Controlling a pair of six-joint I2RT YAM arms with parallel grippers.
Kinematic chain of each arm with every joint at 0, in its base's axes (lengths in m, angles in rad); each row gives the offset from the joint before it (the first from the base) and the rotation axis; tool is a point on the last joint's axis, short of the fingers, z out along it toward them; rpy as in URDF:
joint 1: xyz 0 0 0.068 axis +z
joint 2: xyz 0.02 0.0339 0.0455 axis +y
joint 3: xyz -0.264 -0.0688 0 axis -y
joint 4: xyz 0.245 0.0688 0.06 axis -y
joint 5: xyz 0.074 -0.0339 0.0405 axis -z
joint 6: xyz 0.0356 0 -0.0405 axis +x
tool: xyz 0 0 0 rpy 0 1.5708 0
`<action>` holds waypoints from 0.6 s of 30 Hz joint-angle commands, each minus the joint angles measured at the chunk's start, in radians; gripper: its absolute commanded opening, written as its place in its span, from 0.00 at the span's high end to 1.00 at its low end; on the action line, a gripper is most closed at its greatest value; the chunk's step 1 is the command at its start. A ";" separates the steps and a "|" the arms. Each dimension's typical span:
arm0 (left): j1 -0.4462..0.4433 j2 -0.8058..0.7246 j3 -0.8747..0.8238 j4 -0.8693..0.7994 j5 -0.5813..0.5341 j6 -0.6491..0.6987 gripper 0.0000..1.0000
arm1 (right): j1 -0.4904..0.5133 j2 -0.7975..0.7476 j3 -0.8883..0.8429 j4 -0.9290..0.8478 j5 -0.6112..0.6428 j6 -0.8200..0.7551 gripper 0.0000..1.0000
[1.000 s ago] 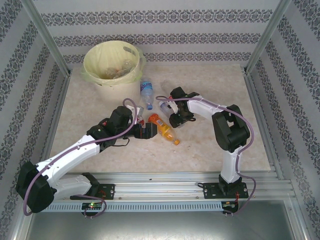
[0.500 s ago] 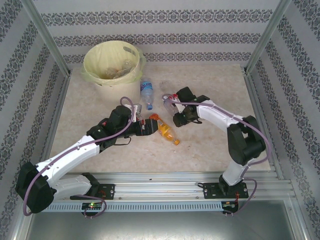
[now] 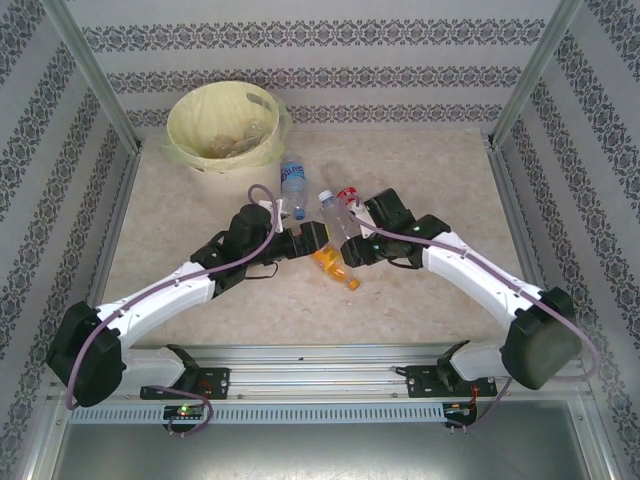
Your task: Put the plastic bottles in the bin
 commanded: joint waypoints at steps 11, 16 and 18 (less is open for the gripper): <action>0.030 0.079 -0.013 0.284 0.030 -0.078 0.10 | 0.121 -0.099 -0.083 0.136 -0.124 0.191 0.50; 0.040 0.077 -0.019 0.297 0.056 -0.091 0.30 | 0.140 -0.093 -0.097 0.167 -0.126 0.210 0.50; 0.043 0.073 -0.020 0.294 0.060 -0.089 0.36 | 0.142 -0.088 -0.095 0.173 -0.124 0.212 0.50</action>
